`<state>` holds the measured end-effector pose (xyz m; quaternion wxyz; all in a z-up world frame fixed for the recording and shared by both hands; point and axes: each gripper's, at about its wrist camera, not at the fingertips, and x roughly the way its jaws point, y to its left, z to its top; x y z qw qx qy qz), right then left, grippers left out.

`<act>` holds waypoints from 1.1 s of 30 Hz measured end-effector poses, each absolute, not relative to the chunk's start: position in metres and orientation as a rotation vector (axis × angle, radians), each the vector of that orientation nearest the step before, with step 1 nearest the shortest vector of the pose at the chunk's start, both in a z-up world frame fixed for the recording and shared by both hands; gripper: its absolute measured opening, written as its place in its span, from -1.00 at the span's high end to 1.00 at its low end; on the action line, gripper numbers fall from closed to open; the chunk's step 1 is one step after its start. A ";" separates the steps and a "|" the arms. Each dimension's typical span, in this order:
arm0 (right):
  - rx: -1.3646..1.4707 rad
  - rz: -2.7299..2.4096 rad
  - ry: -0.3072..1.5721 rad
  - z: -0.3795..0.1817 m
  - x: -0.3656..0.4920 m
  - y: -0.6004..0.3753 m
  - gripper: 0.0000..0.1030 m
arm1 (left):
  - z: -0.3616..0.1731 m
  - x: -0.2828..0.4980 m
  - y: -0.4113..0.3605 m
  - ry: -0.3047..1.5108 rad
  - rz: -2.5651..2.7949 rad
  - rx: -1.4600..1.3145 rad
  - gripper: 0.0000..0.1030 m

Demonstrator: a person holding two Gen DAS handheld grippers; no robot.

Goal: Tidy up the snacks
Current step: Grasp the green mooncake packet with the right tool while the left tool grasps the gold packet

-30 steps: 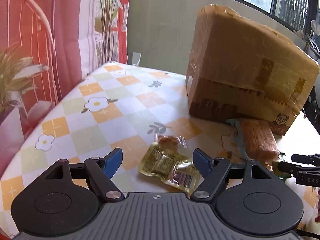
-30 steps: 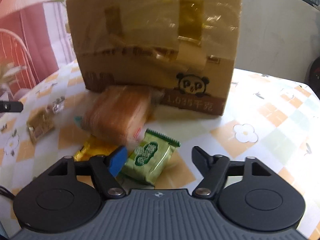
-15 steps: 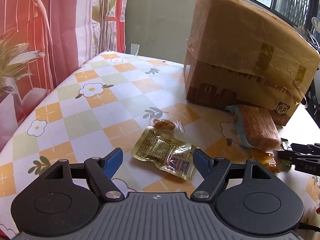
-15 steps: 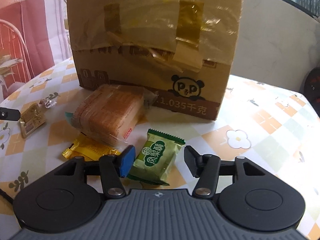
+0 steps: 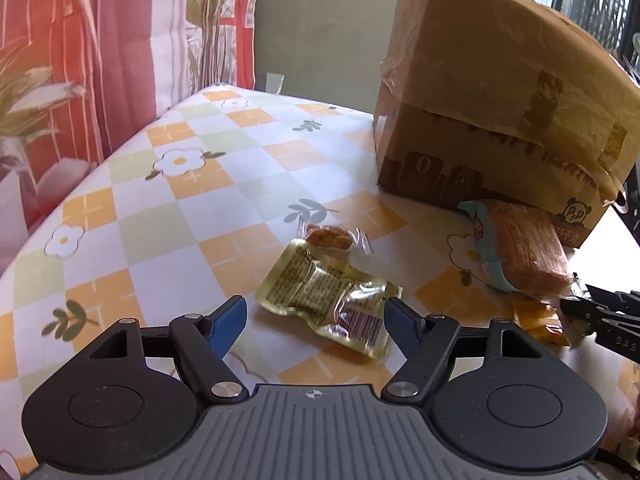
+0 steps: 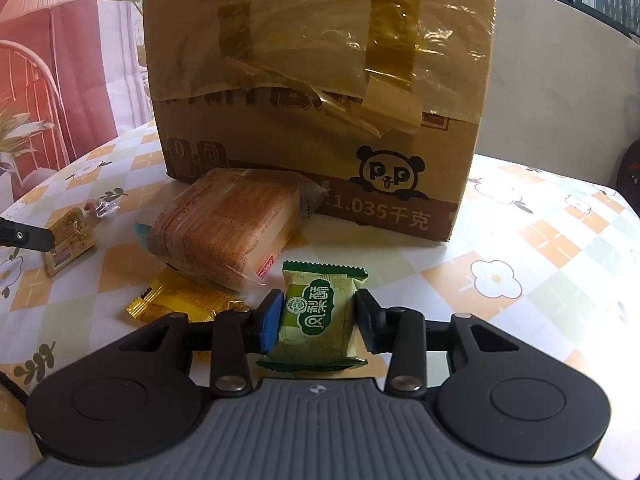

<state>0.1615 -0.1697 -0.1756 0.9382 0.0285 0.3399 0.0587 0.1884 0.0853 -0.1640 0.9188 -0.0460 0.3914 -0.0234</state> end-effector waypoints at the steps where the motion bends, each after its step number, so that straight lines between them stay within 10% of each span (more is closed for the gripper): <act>1: 0.061 0.120 0.694 -0.176 0.161 -0.170 0.19 | -0.164 0.191 0.084 0.801 -0.042 -0.085 -0.50; 33: 0.095 0.119 0.685 -0.176 0.160 -0.168 0.19 | -0.176 0.217 0.048 0.845 -0.015 0.009 -0.45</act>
